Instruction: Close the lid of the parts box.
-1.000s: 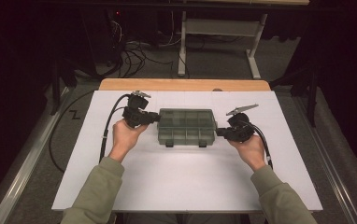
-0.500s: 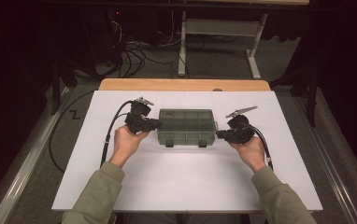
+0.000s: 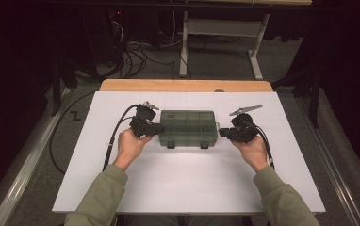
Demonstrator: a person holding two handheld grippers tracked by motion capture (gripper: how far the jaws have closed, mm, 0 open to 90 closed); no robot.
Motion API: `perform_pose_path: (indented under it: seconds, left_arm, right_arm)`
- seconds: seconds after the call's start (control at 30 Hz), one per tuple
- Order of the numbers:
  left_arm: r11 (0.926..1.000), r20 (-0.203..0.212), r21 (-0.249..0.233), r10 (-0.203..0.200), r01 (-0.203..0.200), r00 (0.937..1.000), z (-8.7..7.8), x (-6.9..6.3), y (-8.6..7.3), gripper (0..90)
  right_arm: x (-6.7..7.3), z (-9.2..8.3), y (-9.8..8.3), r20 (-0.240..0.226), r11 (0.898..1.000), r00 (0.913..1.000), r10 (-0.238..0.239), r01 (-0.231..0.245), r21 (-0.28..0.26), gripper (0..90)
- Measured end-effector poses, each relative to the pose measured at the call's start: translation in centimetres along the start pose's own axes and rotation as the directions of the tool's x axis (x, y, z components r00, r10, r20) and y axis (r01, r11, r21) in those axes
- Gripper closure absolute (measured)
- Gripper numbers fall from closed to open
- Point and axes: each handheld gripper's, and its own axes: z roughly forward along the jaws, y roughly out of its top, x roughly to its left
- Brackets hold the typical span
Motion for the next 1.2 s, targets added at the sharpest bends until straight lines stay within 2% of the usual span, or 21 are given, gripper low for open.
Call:
perform_pose_path:
  seconds: [0.13, 0.53, 0.7, 0.77, 0.9, 1.0, 1.1, 1.2]
  left_arm:
    - [0.9998, -0.003, 0.012, 0.015, -0.015, 0.9999, 0.2, -0.1, -0.3, 76.9]
    - [0.9995, -0.007, 0.017, 0.026, -0.026, 0.9996, 0.4, -0.2, -0.5, 76.5]
    - [0.9982, -0.017, 0.025, 0.054, -0.053, 0.9984, 0.6, -0.4, -0.9, 75.6]
    - [0.9976, -0.009, 0.027, 0.064, -0.064, 0.9979, 0.5, -0.5, -1.0, 74.3]
    - [0.9969, -0.004, 0.023, 0.075, -0.075, 0.9972, 0.4, -0.6, -1.1, 68.7]
    - [0.998, 0.004, 0.007, 0.064, -0.064, 0.998, 0.3, -0.6, -0.8, 64.9]
    - [0.9982, 0.003, -0.003, 0.06, -0.06, 0.9982, 0.1, -0.7, -0.8, 56.2]
    - [0.9959, -0.01, -0.027, 0.086, -0.087, 0.9962, -0.1, -0.9, -0.8, 49.1]
  right_arm:
    - [0.4, 0.3, 0.1, -0.01, 1.0, 0.9999, -0.006, 0.006, 0.003, 88.2]
    - [1.3, 1.1, 0.6, -0.025, 1.0, 0.9995, -0.019, 0.019, 0.012, 88.0]
    - [1.3, 1.8, 0.6, -0.03, 1.0, 0.9994, -0.015, 0.016, 0.023, 88.0]
    - [1.4, 1.8, 0.6, -0.031, 1.0, 0.9994, -0.017, 0.018, 0.024, 86.9]
    - [1.7, 1.7, 0.6, -0.022, 0.999, 0.9992, -0.033, 0.034, 0.028, 84.8]
    - [1.7, 1.6, 0.6, -0.012, 0.999, 0.9995, -0.03, 0.03, 0.028, 81.6]
    - [1.6, 1.4, 0.5, -0.003, 1.0, 0.9997, -0.023, 0.023, 0.022, 80.0]
    - [1.4, 1.1, 0.5, 0.005, 1.0, 0.9999, -0.016, 0.016, 0.015, 78.9]
